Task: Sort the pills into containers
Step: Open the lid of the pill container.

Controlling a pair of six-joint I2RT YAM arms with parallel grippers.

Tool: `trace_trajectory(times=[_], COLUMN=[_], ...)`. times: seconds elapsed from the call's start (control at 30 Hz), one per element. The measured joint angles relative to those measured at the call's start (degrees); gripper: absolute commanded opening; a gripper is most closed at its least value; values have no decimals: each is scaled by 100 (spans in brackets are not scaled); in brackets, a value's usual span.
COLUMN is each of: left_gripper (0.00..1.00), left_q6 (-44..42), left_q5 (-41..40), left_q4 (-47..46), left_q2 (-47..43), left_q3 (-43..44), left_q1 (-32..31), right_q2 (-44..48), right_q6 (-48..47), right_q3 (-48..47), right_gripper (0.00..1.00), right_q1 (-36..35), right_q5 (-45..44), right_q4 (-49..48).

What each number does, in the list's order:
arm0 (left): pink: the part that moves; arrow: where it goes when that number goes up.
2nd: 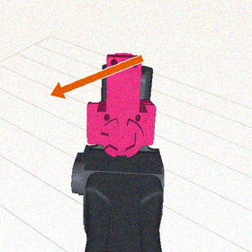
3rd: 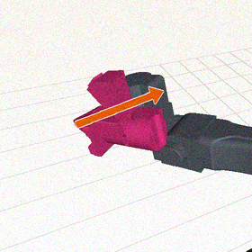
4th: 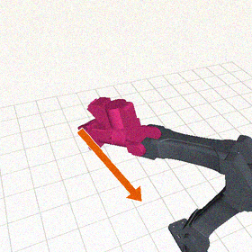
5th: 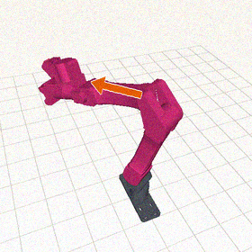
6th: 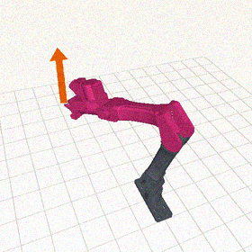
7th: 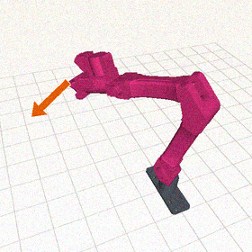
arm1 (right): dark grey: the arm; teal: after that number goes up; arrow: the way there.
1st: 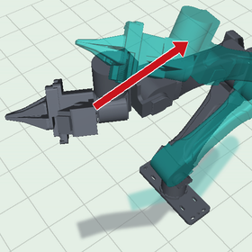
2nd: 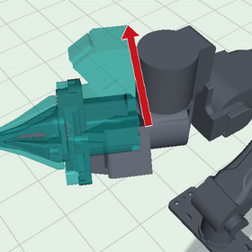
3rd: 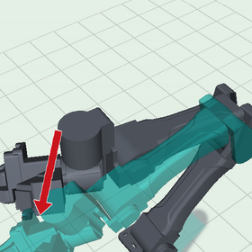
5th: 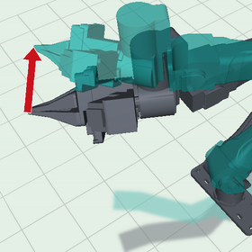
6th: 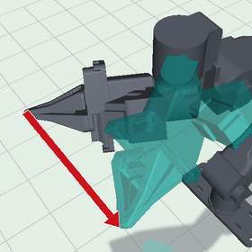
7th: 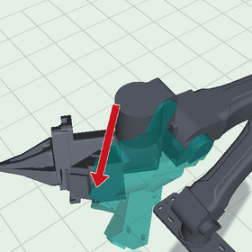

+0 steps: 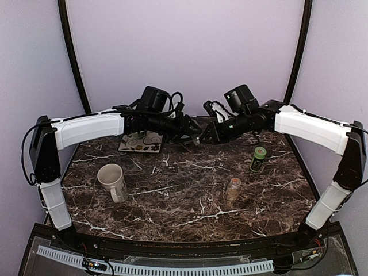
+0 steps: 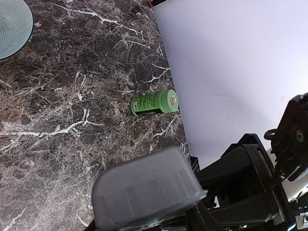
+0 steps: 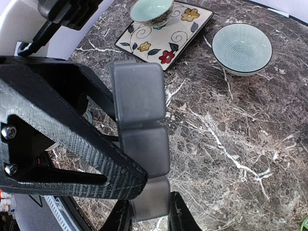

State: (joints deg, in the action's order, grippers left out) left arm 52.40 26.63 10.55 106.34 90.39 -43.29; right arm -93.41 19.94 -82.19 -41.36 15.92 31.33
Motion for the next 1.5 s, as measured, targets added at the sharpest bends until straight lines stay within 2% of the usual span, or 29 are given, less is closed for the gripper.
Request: trace_trajectory(times=[0.3,0.7,1.03,1.27,1.5], left_gripper=[41,49,50,60,63], left_q6=[9,111,323,348,328], left_q5=[111,321,645,675,632], left_q4=[83,192,212,203,201], left_q2=[15,133,131,131,131], left_q3=[66,227,367,367,365], left_q1=[39,83,103,103,103], right_q2=[0,4,7,7,7], right_q6=[-103,-275,-332,-293,-118], right_q3=[-42,-44,-17,-17,-66], right_gripper=[0,0,0,0,0], right_q1=[-52,-92,44,44,44], right_q5=[-177,-448,-1309,-1250,-879], right_q4=[0,0,509,553,562])
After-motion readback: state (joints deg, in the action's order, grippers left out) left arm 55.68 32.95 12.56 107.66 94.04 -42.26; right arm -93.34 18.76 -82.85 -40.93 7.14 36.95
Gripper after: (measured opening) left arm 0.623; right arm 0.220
